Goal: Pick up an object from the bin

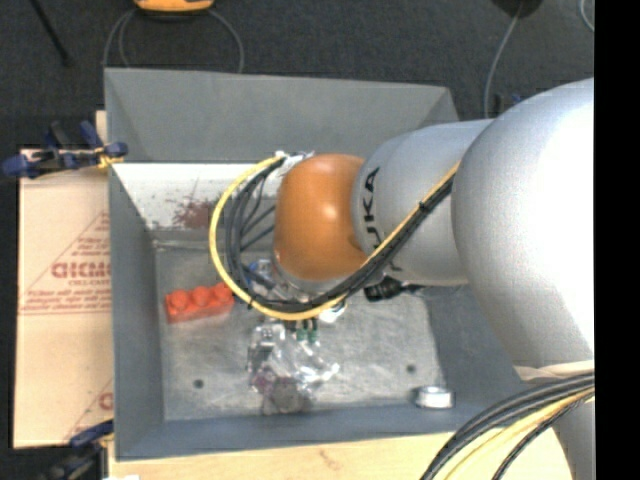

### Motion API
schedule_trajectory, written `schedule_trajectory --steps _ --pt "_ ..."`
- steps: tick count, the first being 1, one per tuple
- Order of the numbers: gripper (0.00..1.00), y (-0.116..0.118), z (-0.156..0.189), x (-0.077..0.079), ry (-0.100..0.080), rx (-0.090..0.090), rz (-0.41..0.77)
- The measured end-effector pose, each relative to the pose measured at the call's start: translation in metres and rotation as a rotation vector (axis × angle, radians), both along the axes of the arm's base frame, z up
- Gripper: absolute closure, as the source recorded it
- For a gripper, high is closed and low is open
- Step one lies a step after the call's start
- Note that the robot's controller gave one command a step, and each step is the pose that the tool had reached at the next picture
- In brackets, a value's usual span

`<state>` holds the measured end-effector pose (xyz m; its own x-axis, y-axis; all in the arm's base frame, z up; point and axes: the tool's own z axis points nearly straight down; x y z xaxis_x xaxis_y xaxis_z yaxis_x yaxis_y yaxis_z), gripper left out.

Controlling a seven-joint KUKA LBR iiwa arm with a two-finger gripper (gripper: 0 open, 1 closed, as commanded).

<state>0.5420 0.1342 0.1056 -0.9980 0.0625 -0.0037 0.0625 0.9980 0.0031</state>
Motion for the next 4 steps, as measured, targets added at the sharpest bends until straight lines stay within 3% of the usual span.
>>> schedule_trajectory --steps 1,2,3,4 --pt "0.0 0.028 -0.016 0.023 0.003 -0.003 0.14" --pt "0.0 -0.044 -0.021 -0.046 0.004 -0.004 0.077" --pt "0.0 -0.071 -0.029 -0.053 -0.029 0.002 0.288" --pt "1.0 -0.072 -0.03 -0.055 -0.015 0.001 0.281"
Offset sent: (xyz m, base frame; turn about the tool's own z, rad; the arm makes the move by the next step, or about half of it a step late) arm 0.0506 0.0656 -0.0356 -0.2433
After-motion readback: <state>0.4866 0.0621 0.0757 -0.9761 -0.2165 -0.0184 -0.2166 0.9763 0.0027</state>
